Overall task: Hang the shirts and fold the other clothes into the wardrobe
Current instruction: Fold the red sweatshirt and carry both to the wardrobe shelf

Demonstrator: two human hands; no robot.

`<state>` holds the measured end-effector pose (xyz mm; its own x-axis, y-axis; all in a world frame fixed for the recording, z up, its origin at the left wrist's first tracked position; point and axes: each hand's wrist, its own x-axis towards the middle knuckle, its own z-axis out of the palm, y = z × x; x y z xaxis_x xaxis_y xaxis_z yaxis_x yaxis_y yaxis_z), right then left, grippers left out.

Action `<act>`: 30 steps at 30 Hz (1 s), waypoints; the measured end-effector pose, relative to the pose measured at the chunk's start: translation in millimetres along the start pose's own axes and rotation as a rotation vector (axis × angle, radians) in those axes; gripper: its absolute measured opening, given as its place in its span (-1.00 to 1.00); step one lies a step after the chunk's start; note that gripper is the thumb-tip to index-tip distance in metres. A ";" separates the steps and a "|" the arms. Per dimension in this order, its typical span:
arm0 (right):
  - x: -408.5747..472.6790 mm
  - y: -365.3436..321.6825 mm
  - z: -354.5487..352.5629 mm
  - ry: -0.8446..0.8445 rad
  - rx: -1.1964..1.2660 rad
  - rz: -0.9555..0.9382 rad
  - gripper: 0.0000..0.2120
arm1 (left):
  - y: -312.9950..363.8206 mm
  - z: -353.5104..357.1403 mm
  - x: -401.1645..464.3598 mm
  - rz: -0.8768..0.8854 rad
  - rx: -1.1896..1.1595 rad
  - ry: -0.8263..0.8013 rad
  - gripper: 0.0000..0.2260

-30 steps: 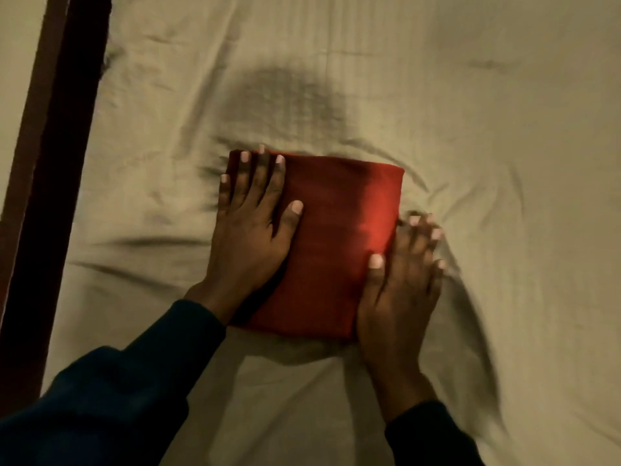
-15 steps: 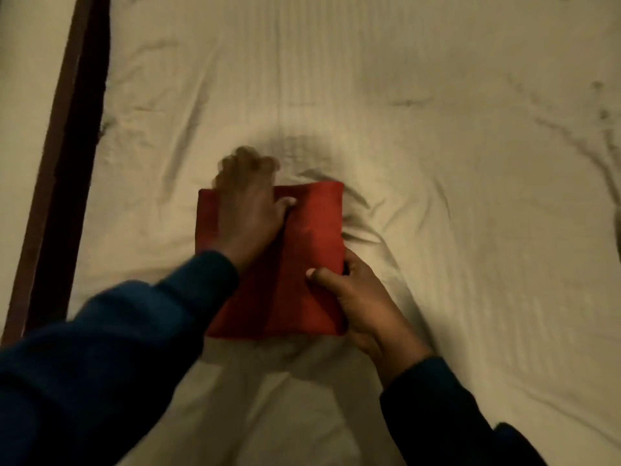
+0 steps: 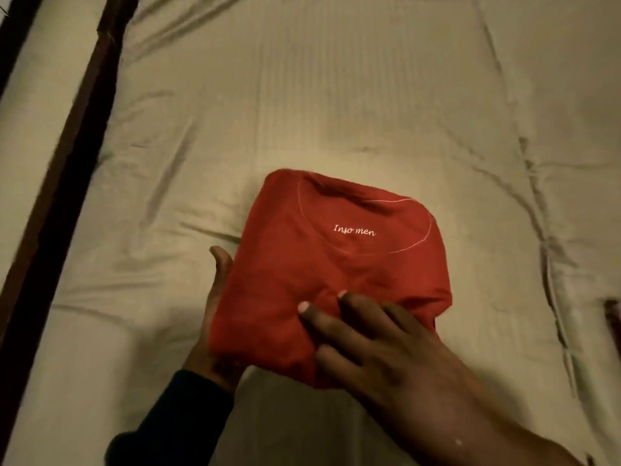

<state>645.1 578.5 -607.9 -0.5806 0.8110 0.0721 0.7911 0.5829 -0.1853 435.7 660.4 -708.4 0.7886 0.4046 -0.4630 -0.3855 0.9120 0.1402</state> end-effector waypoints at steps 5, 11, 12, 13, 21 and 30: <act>-98.7 7.8 98.1 -0.269 0.051 0.088 -0.72 | -64.7 -17.8 25.9 0.038 0.145 0.359 0.11; -120.9 20.3 121.4 0.345 0.631 1.096 -0.78 | -74.7 -8.9 42.8 0.399 1.009 0.985 -0.44; -113.1 26.2 120.4 0.390 0.725 1.270 -0.77 | -74.2 -4.5 46.3 0.447 1.089 1.095 -0.53; -104.0 32.3 122.1 0.406 0.829 1.403 -0.75 | -72.9 -5.1 49.3 0.481 1.114 1.156 -0.58; -54.3 87.3 134.2 0.622 1.145 1.458 -0.84 | -35.4 -8.2 71.0 0.642 0.801 0.935 -0.81; -40.7 87.9 150.0 0.521 0.868 1.603 -0.70 | -33.5 -15.5 84.3 0.566 1.186 1.313 -0.70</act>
<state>709.4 589.1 -774.2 0.7418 0.5164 -0.4278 0.0526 -0.6808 -0.7305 507.7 662.9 -765.7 -0.3516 0.8627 -0.3636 0.5137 0.5025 0.6954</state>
